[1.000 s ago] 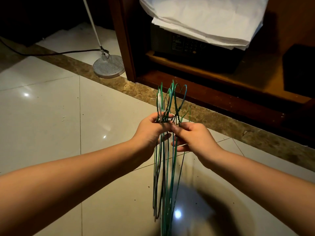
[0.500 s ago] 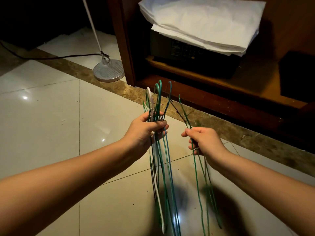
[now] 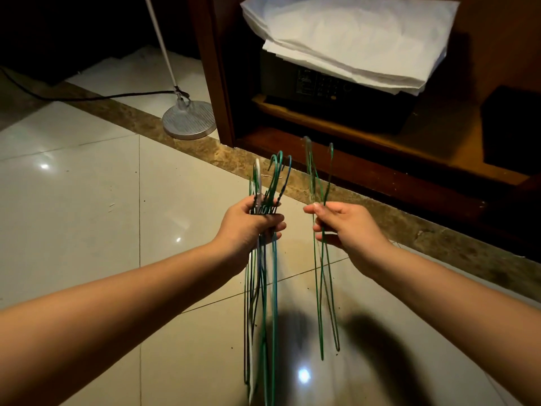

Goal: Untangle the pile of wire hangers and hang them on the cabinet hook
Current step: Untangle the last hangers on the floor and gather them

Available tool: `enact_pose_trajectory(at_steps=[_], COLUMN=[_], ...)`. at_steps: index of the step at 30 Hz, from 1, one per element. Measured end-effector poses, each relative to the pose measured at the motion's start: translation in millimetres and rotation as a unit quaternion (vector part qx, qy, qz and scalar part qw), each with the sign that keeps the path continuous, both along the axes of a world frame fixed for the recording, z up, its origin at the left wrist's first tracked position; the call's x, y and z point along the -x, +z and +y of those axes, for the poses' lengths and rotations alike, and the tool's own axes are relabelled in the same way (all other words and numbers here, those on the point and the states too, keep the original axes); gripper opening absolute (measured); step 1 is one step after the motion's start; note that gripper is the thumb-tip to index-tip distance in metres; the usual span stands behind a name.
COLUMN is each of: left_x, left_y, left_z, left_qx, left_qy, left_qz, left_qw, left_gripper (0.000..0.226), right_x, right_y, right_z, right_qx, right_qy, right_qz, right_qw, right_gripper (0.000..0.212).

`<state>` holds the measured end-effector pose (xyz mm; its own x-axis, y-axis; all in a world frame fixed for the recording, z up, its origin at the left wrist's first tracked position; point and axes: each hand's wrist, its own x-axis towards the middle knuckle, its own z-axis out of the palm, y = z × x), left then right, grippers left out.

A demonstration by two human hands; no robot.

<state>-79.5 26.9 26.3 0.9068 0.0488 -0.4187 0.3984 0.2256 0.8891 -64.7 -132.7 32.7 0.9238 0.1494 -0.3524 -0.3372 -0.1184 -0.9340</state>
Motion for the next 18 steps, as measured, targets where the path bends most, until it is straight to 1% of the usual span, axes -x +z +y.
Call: enact_pose_trajectory(at_steps=[3, 6, 10, 14, 16, 18], left_x=[0.0, -1.3, -3.3, -3.6, -4.4, -5.7], left_y=[2.3, 5.7, 3.4, -1.1, -2.6, -4.2], left_z=[-5.6, -9.8, -11.0, -11.1, -11.3, -12.0], left_qx=[0.043, 0.088, 0.087, 0.084, 0.080, 0.082], left_qy=[0.000, 0.008, 0.015, 0.023, 0.023, 0.026], left_qz=[-0.004, -0.012, -0.021, -0.018, -0.018, -0.014], left_qw=[0.999, 0.996, 0.996, 0.996, 0.996, 0.996], left_gripper=[0.025, 0.023, 0.023, 0.029, 0.032, 0.032], right_x=[-2.5, -4.8, -6.6, -6.7, -6.0, -5.3], right_y=[2.1, 3.9, 3.8, -0.4, -1.8, -2.5], right_z=[6.1, 9.6, 12.0, 13.9, 14.0, 14.6], right_qx=[0.024, 0.019, 0.030, 0.114, 0.120, 0.106], right_qy=[0.047, 0.059, 0.064, 0.108, 0.121, 0.122], right_qz=[-0.022, -0.019, -0.021, -0.074, -0.085, -0.084], right_qw=[0.998, 0.998, 0.997, 0.985, 0.982, 0.983], right_gripper=[0.021, 0.021, 0.022, 0.022, 0.021, 0.020])
